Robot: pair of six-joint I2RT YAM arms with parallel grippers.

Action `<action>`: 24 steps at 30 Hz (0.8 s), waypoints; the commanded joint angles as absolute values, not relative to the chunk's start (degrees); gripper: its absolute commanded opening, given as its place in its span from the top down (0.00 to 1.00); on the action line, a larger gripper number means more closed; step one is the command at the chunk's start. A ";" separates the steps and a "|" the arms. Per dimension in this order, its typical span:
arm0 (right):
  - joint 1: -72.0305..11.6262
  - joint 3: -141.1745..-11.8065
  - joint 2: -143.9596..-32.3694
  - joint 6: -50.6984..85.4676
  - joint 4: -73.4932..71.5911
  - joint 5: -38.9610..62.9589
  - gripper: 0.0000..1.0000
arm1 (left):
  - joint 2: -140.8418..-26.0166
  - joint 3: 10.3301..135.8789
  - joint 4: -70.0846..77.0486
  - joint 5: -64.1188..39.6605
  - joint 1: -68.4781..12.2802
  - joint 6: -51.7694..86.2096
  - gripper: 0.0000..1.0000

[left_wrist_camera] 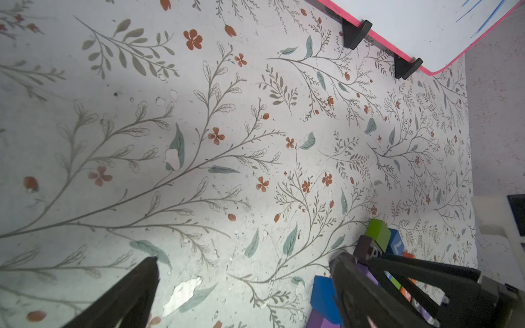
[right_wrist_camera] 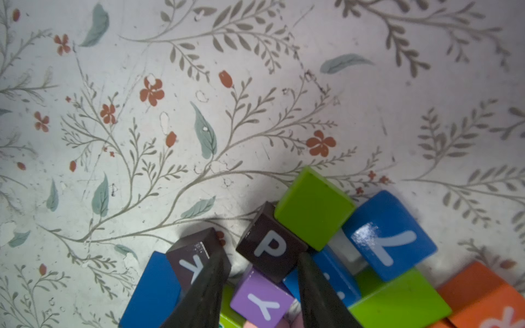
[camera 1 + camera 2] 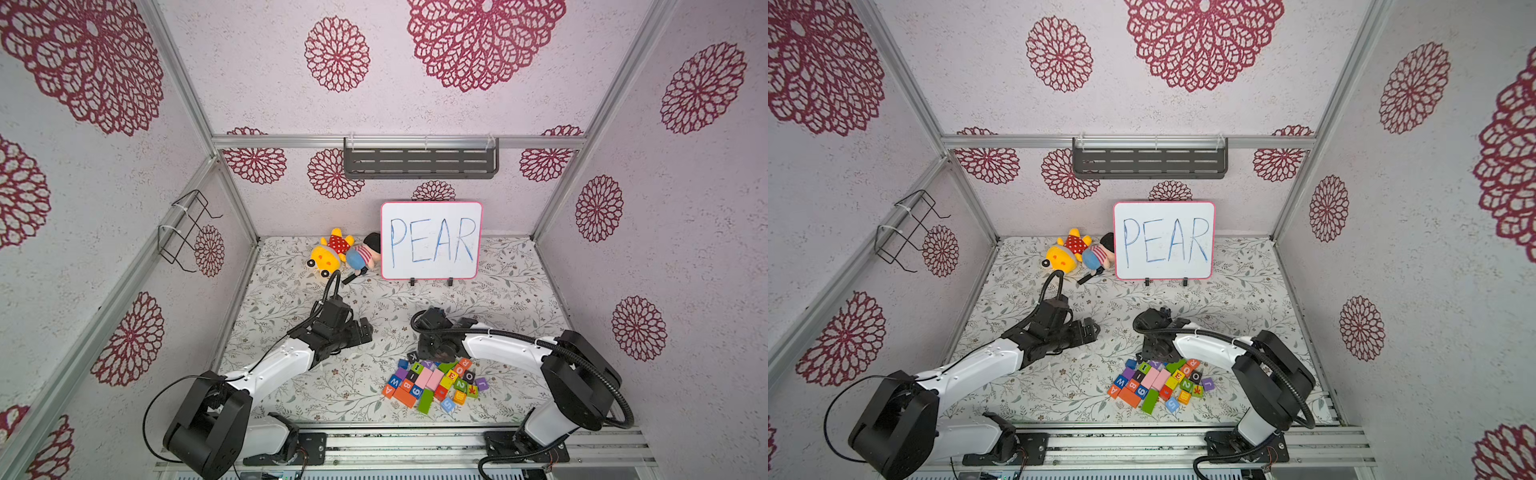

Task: Spell the uppercase word “pear” with letter blocks
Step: Move the letter block to the center of the board.

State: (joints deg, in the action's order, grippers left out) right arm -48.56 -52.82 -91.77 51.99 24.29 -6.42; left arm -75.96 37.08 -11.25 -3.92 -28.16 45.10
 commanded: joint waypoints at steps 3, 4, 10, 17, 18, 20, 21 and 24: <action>-48.86 -54.46 -93.51 49.57 25.22 -8.18 0.54 | -77.60 37.35 -8.64 -4.58 -27.86 47.27 0.02; -48.81 -54.66 -93.52 49.34 25.16 -8.22 0.54 | -77.69 37.35 -8.46 -4.64 -27.91 47.37 0.02; -48.80 -55.89 -93.77 48.60 25.31 -8.06 0.55 | -77.90 37.29 -7.92 -4.31 -28.00 47.79 0.02; -48.75 -56.89 -94.98 48.69 26.02 -8.58 0.53 | -78.64 37.09 -7.21 -4.58 -27.96 47.74 0.02; -48.75 -57.10 -95.23 48.74 26.06 -8.44 0.52 | -78.73 37.01 -7.04 -4.72 -27.98 47.72 0.02; -48.78 -57.43 -95.41 48.78 26.21 -8.60 0.50 | -78.86 37.00 -6.78 -4.60 -27.93 47.72 0.02; -48.73 -57.52 -95.44 48.86 26.14 -8.79 0.49 | -78.90 36.92 -6.62 -4.60 -27.95 47.80 0.02; -48.67 -58.07 -95.51 48.96 26.03 -9.29 0.49 | -78.84 37.00 -6.18 -4.80 -27.95 47.98 0.02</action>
